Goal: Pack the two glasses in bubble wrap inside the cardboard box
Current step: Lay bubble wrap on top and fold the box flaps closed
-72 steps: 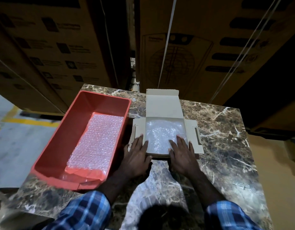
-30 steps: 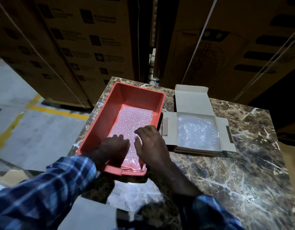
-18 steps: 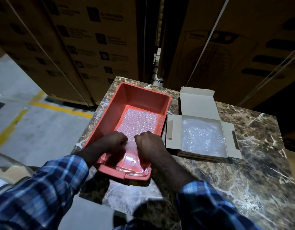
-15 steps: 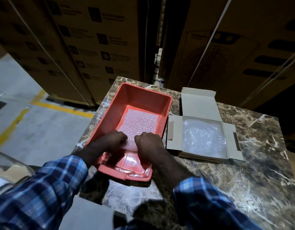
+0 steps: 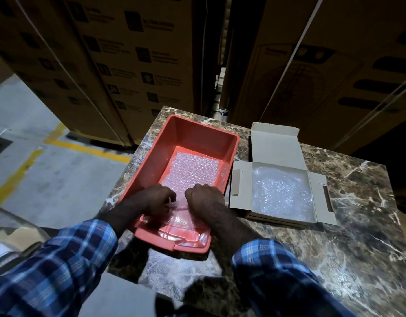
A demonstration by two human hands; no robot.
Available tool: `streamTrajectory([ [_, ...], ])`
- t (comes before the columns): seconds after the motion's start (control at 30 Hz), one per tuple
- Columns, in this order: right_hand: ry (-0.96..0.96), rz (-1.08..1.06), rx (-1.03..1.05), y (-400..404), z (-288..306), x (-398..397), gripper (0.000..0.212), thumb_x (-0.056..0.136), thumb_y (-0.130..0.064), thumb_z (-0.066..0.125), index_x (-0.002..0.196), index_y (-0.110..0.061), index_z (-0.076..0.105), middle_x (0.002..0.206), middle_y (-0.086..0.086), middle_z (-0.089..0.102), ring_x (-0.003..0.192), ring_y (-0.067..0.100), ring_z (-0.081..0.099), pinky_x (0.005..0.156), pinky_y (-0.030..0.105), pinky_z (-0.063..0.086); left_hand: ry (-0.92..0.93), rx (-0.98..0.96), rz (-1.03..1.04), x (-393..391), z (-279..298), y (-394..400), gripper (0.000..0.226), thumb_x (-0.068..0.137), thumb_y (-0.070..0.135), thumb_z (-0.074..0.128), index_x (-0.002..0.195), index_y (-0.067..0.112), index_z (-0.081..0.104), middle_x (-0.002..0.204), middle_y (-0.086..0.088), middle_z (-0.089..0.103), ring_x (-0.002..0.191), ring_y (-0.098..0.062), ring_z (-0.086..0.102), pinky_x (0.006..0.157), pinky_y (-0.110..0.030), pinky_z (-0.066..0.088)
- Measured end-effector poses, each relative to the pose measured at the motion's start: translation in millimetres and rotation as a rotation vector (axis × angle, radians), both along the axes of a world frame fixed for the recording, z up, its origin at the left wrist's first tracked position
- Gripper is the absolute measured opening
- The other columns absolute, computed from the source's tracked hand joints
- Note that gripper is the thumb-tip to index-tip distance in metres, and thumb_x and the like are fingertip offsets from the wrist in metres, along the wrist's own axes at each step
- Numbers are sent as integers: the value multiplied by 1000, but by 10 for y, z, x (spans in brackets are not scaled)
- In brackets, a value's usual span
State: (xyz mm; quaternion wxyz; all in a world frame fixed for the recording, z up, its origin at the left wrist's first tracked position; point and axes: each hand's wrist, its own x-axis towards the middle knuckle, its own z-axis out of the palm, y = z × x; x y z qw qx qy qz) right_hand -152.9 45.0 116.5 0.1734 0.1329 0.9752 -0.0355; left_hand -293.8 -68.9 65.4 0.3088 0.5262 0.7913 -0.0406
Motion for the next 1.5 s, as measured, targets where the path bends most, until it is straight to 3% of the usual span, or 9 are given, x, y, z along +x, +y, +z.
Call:
streamTrajectory([
  [0.07,26,-2,-5,15,-1,27,31,96,-10,54,127,-11,56,120,12,60,113,31,58,85,38,47,24,8,0,-2,-31,-24,7,88,22,64,91,15,64,96,-9,70,85,-27,62,73,-33,46],
  [0.13,77,-4,-24,23,6,37,28,96,-10,52,123,-10,56,116,13,61,109,32,59,80,37,44,51,31,20,5,-24,-32,13,89,24,63,80,18,56,87,-10,67,75,-23,54,69,-36,45],
  [0.27,195,-7,-66,7,36,21,25,97,-11,48,121,-6,54,106,15,62,98,33,61,69,35,34,52,156,134,11,45,-29,29,90,31,69,73,24,46,68,7,53,67,-17,50,59,-28,32],
  [0.53,253,-7,-124,64,122,49,26,91,-7,53,117,-3,56,103,18,62,94,35,59,67,37,37,23,292,162,-38,135,-44,33,90,23,66,65,28,46,63,5,58,63,-17,55,60,-28,31],
  [0.8,253,42,-83,152,157,138,17,88,-7,56,104,-3,59,80,13,52,74,30,53,63,35,35,115,308,157,-66,163,-126,8,89,14,67,81,13,70,77,-2,72,70,-17,64,60,-29,35],
  [1.03,133,135,49,133,167,183,19,92,-11,54,108,-5,61,102,16,65,93,33,62,80,38,39,144,267,138,-35,140,-176,12,91,13,67,98,17,76,95,-1,77,85,-16,70,74,-30,51],
  [1.2,108,147,35,123,140,186,16,92,-10,54,106,-6,60,96,13,64,78,27,49,88,41,40,115,262,144,9,153,-199,18,91,15,67,106,16,76,103,-1,77,92,-16,71,79,-30,53],
  [1.37,281,-8,-152,175,113,154,20,85,-7,55,101,-7,67,89,16,69,78,32,63,72,36,51,56,352,197,4,364,-166,14,91,14,69,102,13,77,90,0,77,78,-11,69,68,-21,44],
  [1.5,540,-223,-373,356,278,163,26,93,-13,52,109,-17,72,99,10,75,86,28,69,77,37,57,5,577,279,-97,688,-99,14,91,24,71,93,12,78,79,0,75,70,-13,67,65,-27,49],
])
